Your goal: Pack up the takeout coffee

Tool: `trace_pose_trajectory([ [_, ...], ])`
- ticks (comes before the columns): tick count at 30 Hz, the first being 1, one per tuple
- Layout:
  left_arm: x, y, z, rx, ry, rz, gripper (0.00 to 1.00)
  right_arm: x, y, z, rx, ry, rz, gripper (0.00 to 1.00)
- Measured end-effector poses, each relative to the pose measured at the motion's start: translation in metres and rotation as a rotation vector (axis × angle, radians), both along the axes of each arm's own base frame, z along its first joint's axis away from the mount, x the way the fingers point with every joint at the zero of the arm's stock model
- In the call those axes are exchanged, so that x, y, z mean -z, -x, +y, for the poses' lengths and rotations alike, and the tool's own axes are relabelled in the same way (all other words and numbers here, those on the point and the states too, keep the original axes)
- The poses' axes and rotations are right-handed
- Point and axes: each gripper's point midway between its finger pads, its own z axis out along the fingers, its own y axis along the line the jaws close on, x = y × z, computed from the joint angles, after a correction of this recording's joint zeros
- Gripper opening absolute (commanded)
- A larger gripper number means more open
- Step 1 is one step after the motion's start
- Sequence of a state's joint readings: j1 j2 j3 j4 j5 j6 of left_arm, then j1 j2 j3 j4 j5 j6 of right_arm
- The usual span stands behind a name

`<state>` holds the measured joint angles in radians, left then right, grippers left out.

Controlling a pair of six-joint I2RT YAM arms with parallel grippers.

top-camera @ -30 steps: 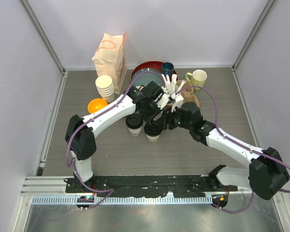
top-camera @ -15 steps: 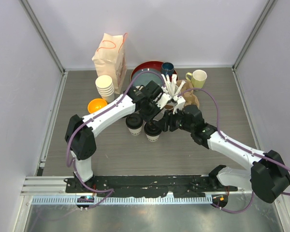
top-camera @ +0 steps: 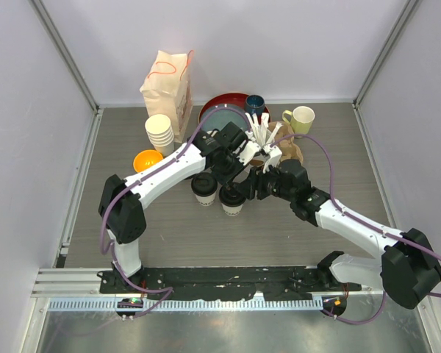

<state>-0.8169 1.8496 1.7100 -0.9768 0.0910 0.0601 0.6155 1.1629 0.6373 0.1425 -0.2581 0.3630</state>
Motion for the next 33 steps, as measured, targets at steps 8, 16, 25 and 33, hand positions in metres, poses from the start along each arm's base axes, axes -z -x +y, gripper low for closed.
trace_pose_trajectory([
  [8,0.0002,0.0005,0.0014,-0.003,-0.004,0.004,0.0,0.0011,-0.0008,0.0015,-0.002,-0.003,0.002,0.53],
  [16,0.001,0.0013,0.003,-0.009,-0.005,0.015,0.0,0.0028,-0.0016,0.0037,-0.006,-0.003,0.002,0.53],
  [25,0.0033,0.0055,0.0011,-0.013,0.006,0.042,0.0,0.0042,-0.0014,0.003,-0.003,0.001,0.004,0.53],
  [33,0.0051,0.0057,0.0,-0.016,0.012,0.045,0.0,0.0054,-0.0016,0.0024,0.001,0.004,0.005,0.53],
])
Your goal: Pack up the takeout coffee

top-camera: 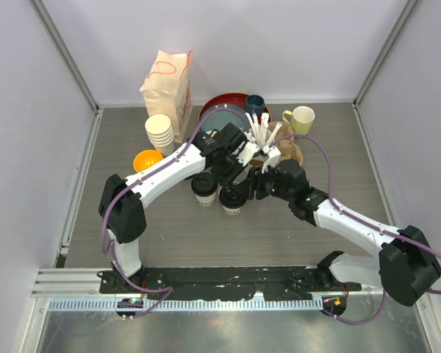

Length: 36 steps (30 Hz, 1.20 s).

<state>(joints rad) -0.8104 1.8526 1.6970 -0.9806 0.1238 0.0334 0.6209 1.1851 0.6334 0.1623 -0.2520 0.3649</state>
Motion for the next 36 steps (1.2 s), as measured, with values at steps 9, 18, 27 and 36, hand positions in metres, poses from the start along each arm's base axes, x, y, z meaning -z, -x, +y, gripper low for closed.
trace_pose_trajectory([
  [9,-0.002,-0.005,0.001,-0.001,-0.003,-0.031,0.0,-0.002,0.003,-0.003,-0.009,0.002,-0.032,0.54],
  [18,-0.023,-0.017,-0.009,0.005,0.063,-0.119,0.0,-0.017,0.019,-0.012,-0.091,0.059,-0.176,0.56],
  [27,-0.021,-0.019,-0.009,0.006,0.061,-0.129,0.0,-0.007,0.024,-0.017,-0.115,0.115,-0.171,0.66],
  [36,-0.016,-0.017,-0.006,0.008,0.05,-0.122,0.0,-0.008,0.025,-0.016,-0.129,0.11,-0.178,0.78],
])
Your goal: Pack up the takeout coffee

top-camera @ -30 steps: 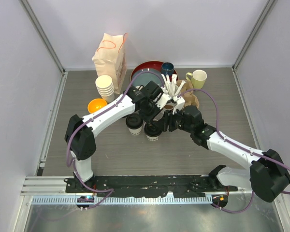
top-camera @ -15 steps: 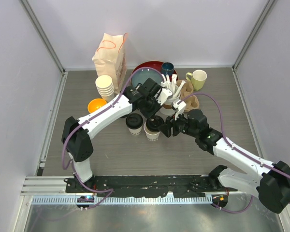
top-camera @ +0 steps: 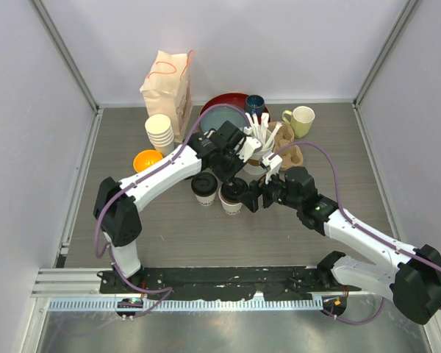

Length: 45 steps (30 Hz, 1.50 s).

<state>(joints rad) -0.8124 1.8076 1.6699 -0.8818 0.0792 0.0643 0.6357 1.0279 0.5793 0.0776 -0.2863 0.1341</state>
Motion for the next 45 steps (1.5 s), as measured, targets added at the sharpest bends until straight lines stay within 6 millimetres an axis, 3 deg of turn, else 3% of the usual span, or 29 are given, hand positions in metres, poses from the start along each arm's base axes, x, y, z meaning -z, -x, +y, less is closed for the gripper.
trace_pose_trajectory([
  [45,0.015,0.007,0.006,0.025,-0.03,0.027,0.0,0.0,0.001,0.0,-0.004,-0.002,-0.001,0.78],
])
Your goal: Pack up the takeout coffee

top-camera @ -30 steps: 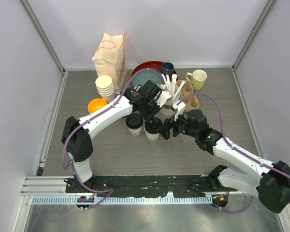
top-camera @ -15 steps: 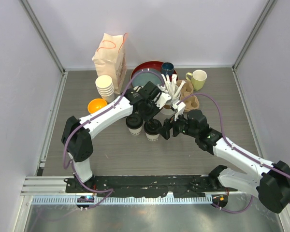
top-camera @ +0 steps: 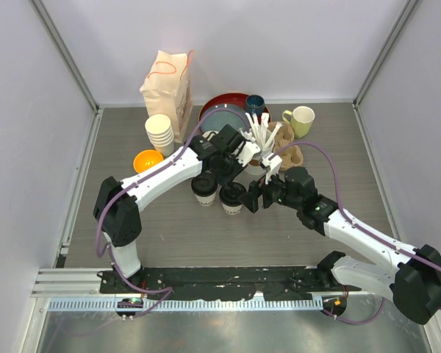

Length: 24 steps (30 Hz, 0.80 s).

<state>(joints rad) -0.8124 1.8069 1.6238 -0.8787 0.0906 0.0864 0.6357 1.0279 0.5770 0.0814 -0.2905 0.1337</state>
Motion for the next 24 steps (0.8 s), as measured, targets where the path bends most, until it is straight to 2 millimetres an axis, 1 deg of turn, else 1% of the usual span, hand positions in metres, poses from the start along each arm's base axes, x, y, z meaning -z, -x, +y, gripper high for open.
trace_pose_trajectory([
  [2,0.0,0.0,0.0,0.0,0.0,0.0,0.0,0.001,0.0,0.0,0.0,0.0,0.001,0.78],
  [5,0.0,0.0,0.0,0.001,0.0,0.0,0.08,0.003,0.001,-0.001,0.0,0.004,0.006,0.76],
  [7,0.0,0.0,0.0,0.001,0.0,0.0,0.13,0.006,0.0,0.0,0.002,0.006,0.013,0.72],
  [10,0.0,0.0,0.0,0.001,-0.001,0.0,0.19,0.013,-0.001,0.0,0.009,0.016,0.036,0.71],
  [13,0.001,0.001,0.001,0.001,-0.004,0.002,0.24,0.019,-0.002,0.001,0.016,0.021,0.06,0.7],
  [14,0.001,0.001,0.001,0.001,-0.004,0.003,0.24,0.02,-0.002,0.001,0.018,0.021,0.066,0.7],
  [19,0.0,0.002,0.002,0.001,-0.006,0.006,0.32,0.019,-0.003,0.003,0.022,0.01,0.07,0.7],
  [22,-0.002,0.002,0.002,0.001,-0.002,0.001,0.34,0.018,-0.003,0.003,0.025,0.002,0.073,0.7],
  [24,-0.005,0.002,0.003,0.001,0.002,-0.003,0.34,0.017,-0.003,0.003,0.027,-0.003,0.076,0.66],
])
